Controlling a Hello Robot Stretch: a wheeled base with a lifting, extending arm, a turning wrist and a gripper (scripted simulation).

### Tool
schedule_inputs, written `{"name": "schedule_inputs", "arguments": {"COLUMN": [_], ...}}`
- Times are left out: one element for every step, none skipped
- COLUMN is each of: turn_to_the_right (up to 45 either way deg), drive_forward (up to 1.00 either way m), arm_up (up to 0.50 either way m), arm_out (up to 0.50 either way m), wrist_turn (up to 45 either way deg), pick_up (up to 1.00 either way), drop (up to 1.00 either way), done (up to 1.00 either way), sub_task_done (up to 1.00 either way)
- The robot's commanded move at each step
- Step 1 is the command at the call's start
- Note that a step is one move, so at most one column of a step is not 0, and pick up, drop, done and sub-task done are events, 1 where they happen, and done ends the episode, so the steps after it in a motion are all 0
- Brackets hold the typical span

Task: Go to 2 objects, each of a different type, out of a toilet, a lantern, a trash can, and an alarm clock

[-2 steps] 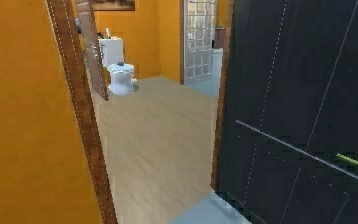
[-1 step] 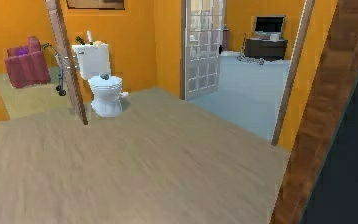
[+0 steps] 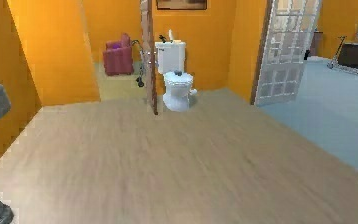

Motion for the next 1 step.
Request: {"name": "schedule_inputs", "arguments": {"turn_to_the_right": [-3.0], "drive_forward": [0.00], "arm_up": [0.00], "arm_out": [0.00], "wrist_turn": [0.0], "pick_up": [0.00], "drop": [0.00], "done": [0.00], "sub_task_done": [0.00]}}
